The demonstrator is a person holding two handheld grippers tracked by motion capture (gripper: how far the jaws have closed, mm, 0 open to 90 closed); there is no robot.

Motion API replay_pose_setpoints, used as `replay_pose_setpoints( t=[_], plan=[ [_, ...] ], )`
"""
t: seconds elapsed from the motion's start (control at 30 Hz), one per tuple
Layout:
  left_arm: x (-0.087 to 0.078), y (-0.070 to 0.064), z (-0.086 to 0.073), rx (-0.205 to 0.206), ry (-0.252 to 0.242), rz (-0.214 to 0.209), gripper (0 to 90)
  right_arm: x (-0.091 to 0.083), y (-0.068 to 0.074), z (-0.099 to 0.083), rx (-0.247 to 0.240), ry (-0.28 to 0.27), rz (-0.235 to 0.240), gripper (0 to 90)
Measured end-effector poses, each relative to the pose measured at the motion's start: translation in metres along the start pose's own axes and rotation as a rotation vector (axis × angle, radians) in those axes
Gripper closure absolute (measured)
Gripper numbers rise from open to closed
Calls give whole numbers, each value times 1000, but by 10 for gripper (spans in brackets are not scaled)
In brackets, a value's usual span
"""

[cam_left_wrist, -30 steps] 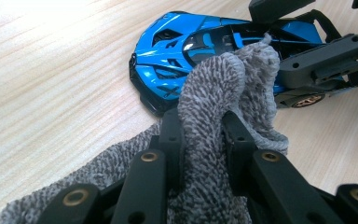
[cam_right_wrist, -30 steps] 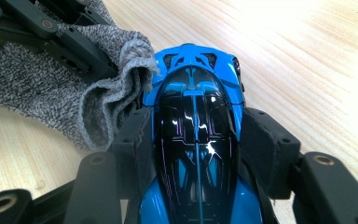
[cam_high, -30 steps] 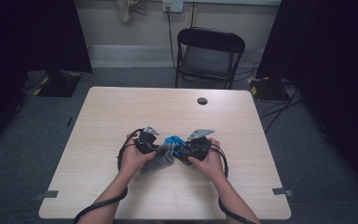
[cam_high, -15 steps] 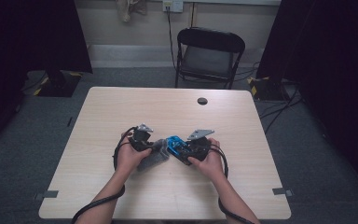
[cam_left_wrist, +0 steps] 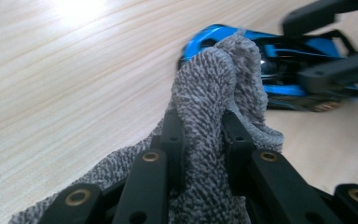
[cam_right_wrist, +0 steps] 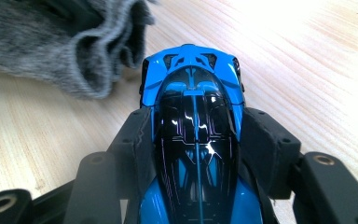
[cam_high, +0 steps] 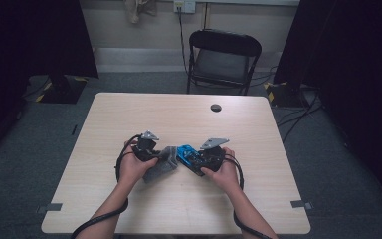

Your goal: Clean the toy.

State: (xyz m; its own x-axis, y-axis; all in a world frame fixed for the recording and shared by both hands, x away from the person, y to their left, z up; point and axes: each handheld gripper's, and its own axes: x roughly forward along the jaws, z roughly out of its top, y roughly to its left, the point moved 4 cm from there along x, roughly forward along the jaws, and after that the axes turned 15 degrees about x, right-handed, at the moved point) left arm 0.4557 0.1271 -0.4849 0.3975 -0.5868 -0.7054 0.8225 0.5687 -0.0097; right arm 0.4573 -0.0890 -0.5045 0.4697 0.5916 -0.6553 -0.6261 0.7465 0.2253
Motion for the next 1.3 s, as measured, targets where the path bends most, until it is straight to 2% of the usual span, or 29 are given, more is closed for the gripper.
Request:
replay_pose_setpoints(
  t=[0.17,0.37,0.5,0.57,0.67,0.73,0.8,0.87,1.03,1.13,1.3],
  plan=[
    [-9,-20,4,51,-7,-53,750,0,0,0,-4,-2,-1,450],
    [-10,-58,10,123,-13,-154,751,0,0,0,-5,6,-4,450],
    [0,-83,12,165,0,-232,751,0,1,1,-8,8,-7,449],
    [7,-94,11,199,20,-253,751,0,1,1,-7,10,-7,449],
    [19,-106,11,210,30,-291,750,0,1,1,-10,13,-8,449],
    [27,-112,12,220,42,-297,750,0,1,1,-9,13,-8,448],
    [35,-114,14,218,50,-295,749,0,1,1,-10,12,-7,449],
    [42,-112,17,199,36,-291,749,0,1,1,-9,11,-7,448],
    [50,-99,22,179,31,-233,749,0,1,1,-8,12,-8,449],
    [51,-92,23,158,31,-212,749,0,1,1,-10,11,-9,448],
    [52,-88,23,146,31,-208,747,0,1,0,-8,7,-6,449]
  ],
)
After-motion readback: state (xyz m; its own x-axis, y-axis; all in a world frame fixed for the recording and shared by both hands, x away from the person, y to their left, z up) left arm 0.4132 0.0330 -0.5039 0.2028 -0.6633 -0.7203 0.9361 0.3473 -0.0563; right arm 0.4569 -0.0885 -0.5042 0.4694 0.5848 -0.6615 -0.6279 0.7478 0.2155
